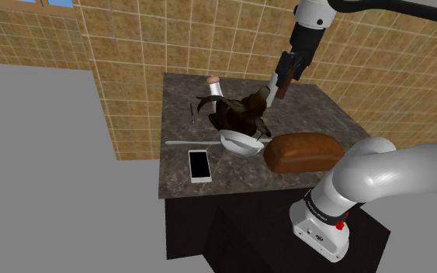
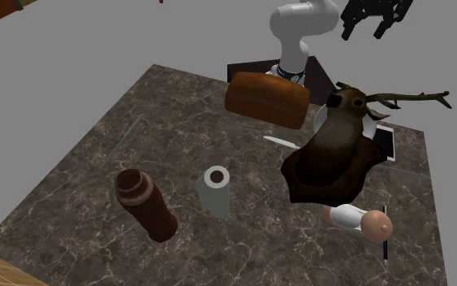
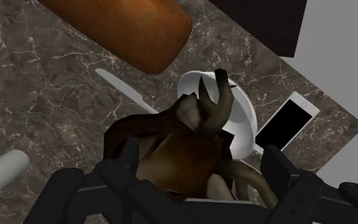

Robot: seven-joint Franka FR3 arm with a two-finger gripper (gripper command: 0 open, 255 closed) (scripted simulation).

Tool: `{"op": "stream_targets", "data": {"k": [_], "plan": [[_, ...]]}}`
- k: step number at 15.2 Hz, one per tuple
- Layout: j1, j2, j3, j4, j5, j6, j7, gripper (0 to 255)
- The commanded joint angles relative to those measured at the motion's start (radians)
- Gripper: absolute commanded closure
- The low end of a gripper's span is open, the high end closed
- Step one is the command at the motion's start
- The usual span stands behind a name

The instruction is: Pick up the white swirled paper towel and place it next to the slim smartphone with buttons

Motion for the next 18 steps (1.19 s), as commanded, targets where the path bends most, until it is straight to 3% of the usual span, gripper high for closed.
{"op": "stream_targets", "data": {"k": [1, 10, 18], "plan": [[0.0, 0.0, 0.0, 0.0, 0.0, 0.0, 0.0, 0], [-0.034, 0.142, -0.2, 0.014, -0.121, 0.149, -0.286, 0], [-0.041, 0.361, -0.365, 0.128, -0.154, 0.278, -0.537, 0]]}}
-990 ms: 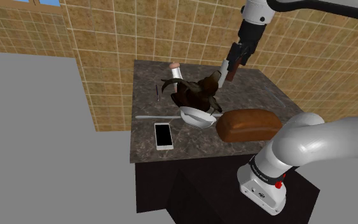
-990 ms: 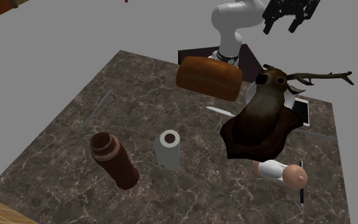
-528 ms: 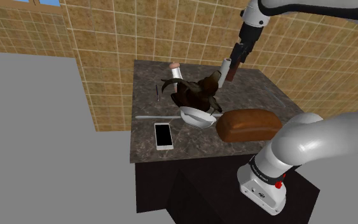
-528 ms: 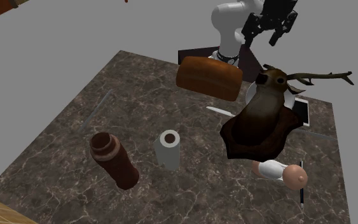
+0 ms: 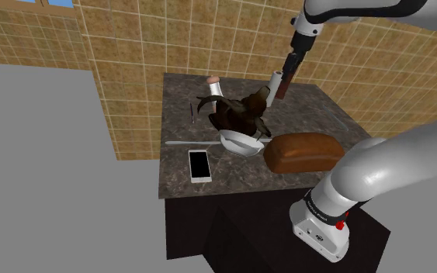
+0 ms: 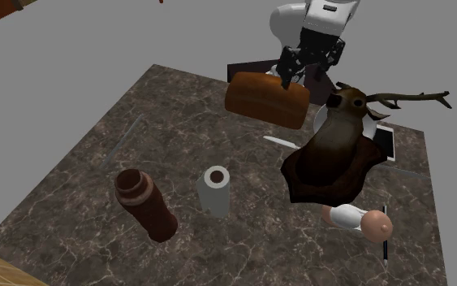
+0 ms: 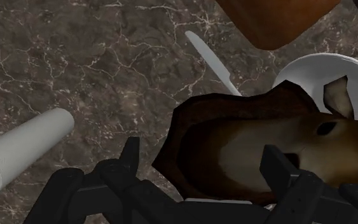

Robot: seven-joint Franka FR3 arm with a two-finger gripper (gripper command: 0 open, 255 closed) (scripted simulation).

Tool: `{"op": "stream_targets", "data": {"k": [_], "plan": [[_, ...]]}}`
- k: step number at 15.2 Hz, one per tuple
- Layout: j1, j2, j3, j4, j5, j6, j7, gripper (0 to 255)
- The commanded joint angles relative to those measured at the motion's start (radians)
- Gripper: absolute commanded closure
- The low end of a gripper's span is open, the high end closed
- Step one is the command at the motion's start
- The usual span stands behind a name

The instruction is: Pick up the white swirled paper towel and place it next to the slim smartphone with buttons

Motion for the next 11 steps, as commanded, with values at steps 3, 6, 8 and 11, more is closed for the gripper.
{"op": "stream_targets", "data": {"k": [3, 6, 8, 11], "plan": [[0.0, 0.135, -0.08, 0.083, 0.013, 0.062, -0.137, 0], [0.0, 0.245, -0.131, 0.162, 0.047, 0.095, -0.241, 0], [-0.003, 0.324, -0.161, 0.223, 0.079, 0.111, -0.313, 0], [-0.017, 0.449, -0.196, 0.326, 0.141, 0.124, -0.422, 0]]}}
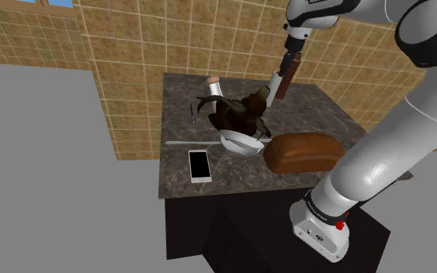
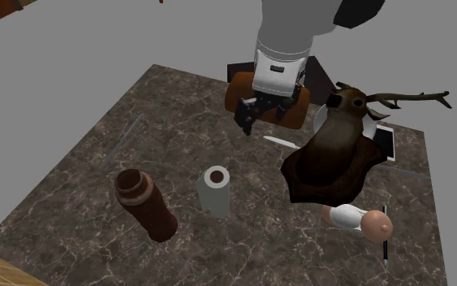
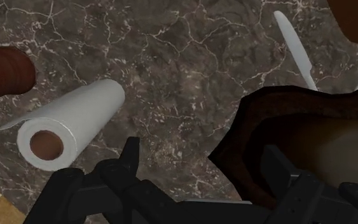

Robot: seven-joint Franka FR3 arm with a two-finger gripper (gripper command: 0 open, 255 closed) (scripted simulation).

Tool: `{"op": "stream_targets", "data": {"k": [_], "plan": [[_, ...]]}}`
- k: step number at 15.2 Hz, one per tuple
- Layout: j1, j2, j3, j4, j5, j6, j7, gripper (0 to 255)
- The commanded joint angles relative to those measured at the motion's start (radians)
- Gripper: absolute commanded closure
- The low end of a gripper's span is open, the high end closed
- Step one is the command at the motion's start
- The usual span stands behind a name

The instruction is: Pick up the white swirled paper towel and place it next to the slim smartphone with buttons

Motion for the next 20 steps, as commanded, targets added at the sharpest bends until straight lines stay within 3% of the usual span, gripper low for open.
{"op": "stream_targets", "data": {"k": [1, 6, 11, 20], "plan": [[-0.016, 0.09, -0.024, 0.084, 0.047, -0.002, -0.085, 0], [-0.086, 0.315, -0.033, 0.306, 0.167, -0.025, -0.251, 0], [-0.19, 0.546, -0.004, 0.588, 0.266, -0.094, -0.369, 0], [-0.188, 0.565, 0.004, 0.514, 0.277, -0.003, -0.377, 0]]}}
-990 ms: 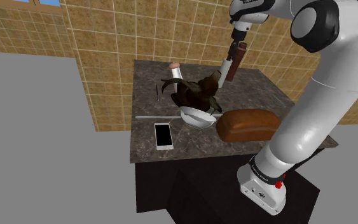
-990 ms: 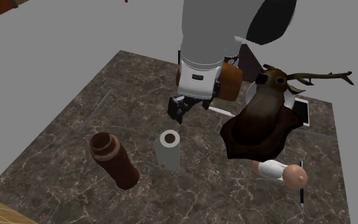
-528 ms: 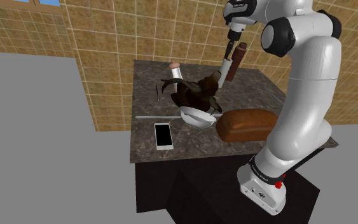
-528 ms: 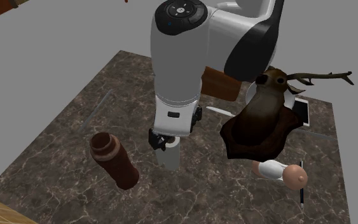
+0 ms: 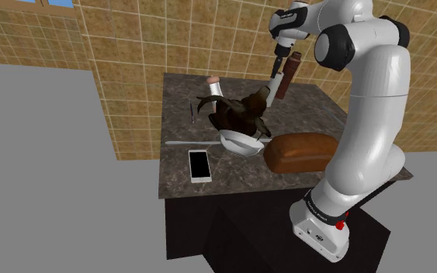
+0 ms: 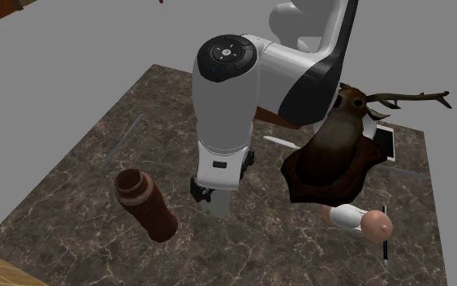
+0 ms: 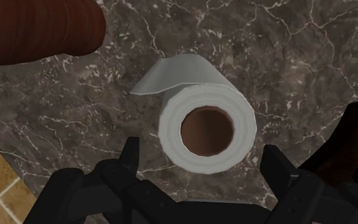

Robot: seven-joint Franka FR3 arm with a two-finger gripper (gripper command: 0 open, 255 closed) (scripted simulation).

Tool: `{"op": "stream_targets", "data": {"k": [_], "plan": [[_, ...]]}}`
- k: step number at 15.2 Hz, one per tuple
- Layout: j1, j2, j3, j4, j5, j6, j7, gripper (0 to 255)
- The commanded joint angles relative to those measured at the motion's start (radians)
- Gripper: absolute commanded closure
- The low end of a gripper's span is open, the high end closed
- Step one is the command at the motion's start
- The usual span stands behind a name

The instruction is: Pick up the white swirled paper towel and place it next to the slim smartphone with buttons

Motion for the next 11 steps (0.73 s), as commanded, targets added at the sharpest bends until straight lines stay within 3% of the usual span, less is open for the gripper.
{"op": "stream_targets", "data": {"k": [1, 6, 7, 11], "plan": [[-0.001, 0.003, 0.0, -0.001, 0.001, 0.004, -0.002, 0], [-0.001, 0.003, 0.0, -0.001, 0.001, 0.004, -0.002, 0], [-0.001, 0.003, 0.0, -0.001, 0.001, 0.004, -0.002, 255], [-0.001, 0.003, 0.0, -0.001, 0.001, 0.004, -0.002, 255]]}}
